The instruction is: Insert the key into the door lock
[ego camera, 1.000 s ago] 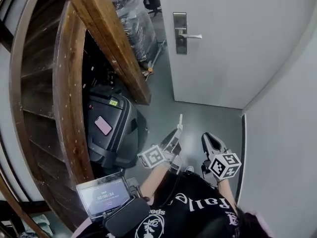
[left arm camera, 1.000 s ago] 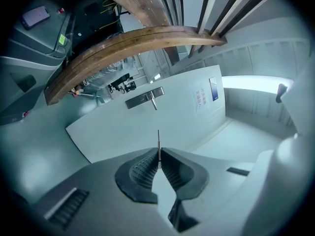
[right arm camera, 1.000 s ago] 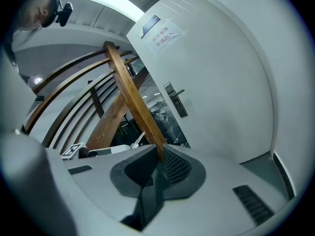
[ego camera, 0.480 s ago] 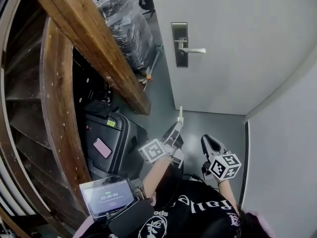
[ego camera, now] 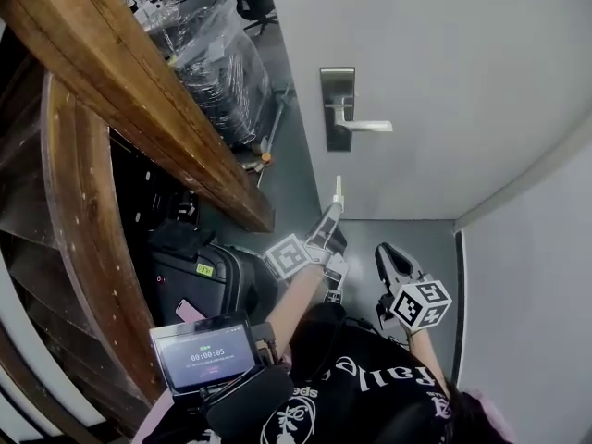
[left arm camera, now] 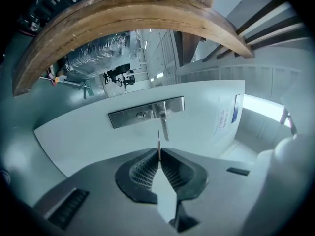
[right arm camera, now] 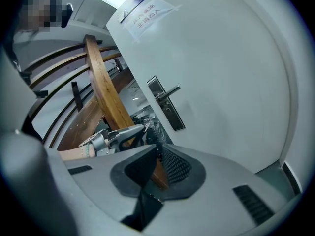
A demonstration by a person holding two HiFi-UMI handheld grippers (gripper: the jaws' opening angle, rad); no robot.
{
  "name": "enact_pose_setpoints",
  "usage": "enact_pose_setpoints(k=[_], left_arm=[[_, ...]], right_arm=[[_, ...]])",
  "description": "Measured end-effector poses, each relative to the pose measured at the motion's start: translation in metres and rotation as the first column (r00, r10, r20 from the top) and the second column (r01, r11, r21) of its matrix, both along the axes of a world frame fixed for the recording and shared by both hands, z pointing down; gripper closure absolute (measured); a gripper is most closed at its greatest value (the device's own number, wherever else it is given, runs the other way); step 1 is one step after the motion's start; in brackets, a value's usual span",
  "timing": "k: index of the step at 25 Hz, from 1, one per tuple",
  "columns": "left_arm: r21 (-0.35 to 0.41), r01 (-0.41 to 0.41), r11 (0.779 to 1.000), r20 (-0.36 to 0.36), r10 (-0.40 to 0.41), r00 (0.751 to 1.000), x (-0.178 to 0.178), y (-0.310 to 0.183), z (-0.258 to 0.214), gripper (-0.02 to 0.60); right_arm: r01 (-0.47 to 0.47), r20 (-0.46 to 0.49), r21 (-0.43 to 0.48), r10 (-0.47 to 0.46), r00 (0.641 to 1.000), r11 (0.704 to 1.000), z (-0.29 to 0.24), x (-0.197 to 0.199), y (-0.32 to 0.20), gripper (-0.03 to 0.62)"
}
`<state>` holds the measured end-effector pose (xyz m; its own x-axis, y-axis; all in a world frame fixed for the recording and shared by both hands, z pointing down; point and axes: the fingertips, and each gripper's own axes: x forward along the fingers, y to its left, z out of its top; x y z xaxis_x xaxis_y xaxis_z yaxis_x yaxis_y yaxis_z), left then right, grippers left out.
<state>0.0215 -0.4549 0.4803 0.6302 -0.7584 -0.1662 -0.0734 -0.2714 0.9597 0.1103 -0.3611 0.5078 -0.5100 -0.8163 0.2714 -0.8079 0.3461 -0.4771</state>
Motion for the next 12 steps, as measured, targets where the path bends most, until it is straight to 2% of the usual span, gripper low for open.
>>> enact_pose_setpoints(k=[6, 12], left_arm=[[-0.012, 0.008, 1.0, -0.041, -0.008, 0.999, 0.0, -0.076, 0.011, 0.558], [-0.052, -0.013, 0.999, -0.101, 0.008, 0.995, 0.008, -0.123, 0.015, 0.558]], right_arm=[[-0.055, -0.026, 0.0, 0.055, 0.998, 0.998, -0.001, 0.008, -0.03, 0.559], [-0.11, -0.04, -0.002, 0.11, 0.993, 0.994, -0.001, 0.019, -0.045, 0.559]])
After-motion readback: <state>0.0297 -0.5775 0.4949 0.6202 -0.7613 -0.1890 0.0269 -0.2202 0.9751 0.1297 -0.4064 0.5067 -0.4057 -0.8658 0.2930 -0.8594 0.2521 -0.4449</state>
